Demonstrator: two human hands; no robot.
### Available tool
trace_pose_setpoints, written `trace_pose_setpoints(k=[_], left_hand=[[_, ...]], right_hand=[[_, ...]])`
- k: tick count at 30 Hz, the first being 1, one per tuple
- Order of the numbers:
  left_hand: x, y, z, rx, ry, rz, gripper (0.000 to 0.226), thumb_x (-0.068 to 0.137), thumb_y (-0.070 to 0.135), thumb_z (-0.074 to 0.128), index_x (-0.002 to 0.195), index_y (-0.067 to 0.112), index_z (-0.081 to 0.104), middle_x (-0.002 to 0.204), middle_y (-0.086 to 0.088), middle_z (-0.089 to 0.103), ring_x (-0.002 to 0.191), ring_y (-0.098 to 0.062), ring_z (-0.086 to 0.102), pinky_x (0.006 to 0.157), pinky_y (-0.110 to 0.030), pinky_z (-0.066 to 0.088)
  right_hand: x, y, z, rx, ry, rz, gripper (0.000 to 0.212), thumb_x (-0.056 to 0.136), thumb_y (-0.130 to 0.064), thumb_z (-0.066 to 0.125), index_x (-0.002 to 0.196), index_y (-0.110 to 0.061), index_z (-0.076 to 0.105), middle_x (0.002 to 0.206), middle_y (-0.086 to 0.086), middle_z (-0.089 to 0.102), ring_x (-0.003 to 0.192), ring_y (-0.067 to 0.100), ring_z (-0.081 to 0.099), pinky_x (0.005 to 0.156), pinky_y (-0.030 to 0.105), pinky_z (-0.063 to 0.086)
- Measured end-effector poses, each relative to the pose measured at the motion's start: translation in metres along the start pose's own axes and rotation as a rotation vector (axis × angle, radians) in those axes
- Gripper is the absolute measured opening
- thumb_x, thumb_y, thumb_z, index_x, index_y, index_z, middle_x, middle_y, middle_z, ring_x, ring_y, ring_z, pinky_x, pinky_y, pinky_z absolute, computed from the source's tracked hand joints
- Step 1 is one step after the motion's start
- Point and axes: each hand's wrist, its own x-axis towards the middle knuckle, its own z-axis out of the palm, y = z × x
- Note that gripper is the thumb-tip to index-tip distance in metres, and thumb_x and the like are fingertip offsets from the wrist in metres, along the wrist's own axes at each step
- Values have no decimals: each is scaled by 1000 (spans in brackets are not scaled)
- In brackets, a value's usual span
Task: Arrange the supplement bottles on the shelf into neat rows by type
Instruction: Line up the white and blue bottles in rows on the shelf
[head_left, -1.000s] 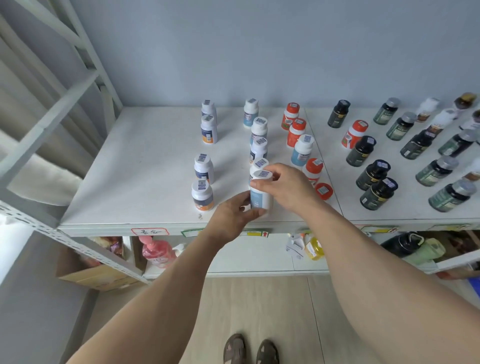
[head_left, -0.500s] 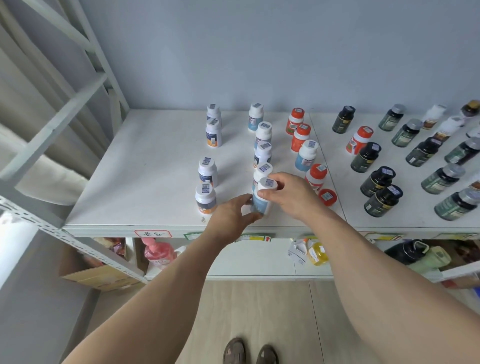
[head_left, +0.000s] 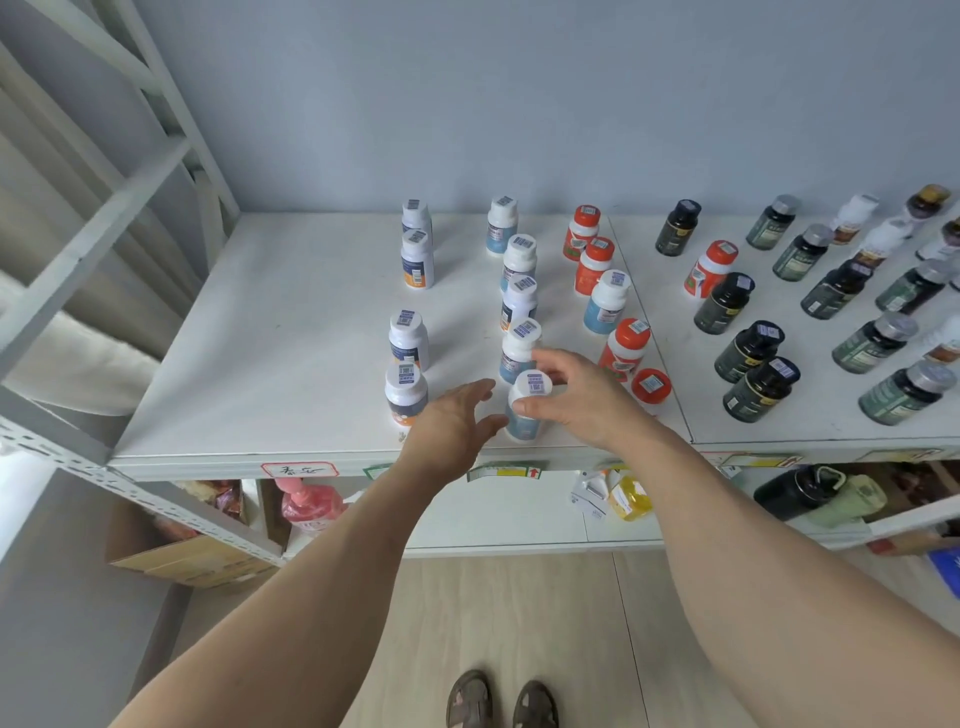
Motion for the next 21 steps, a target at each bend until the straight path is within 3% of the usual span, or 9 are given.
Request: trace_pose_setpoints(k=[6, 10, 15, 21], left_hand=[[8, -1, -5, -102, 46, -62, 49, 94, 35, 59, 139, 19, 47, 132, 5, 59, 114, -17, 57, 96, -21, 39], [23, -2, -5, -210, 75, -136, 49, 93, 34, 60, 138, 19, 48, 131, 5, 60, 113, -15, 58, 90, -14, 35], [42, 1, -2, -279, 70, -208, 49, 93, 35, 61, 138, 22, 48, 132, 6, 59, 119, -14, 55, 96, -18, 37], [64, 9, 1, -361, -5, -248, 58, 88, 38, 66, 141, 25, 45, 135, 6, 56, 121, -15, 53, 98, -23, 39]], right_hand=[[17, -15, -14, -31, 217, -35, 55, 87, -40, 69, 136, -22, 51, 133, -2, 55, 118, 12, 53, 91, 27, 38], [45, -19, -15, -92, 132, -23, 56, 87, -38, 69, 137, -22, 50, 137, -1, 54, 123, 18, 53, 93, 30, 40], [67, -15, -13, -143, 83, -21, 44, 82, -34, 74, 122, -23, 57, 119, -1, 64, 103, 19, 61, 91, 38, 50], [85, -18, -33, -135, 68, -67, 50, 90, -32, 65, 138, -22, 52, 136, -2, 57, 118, 19, 56, 95, 30, 44]])
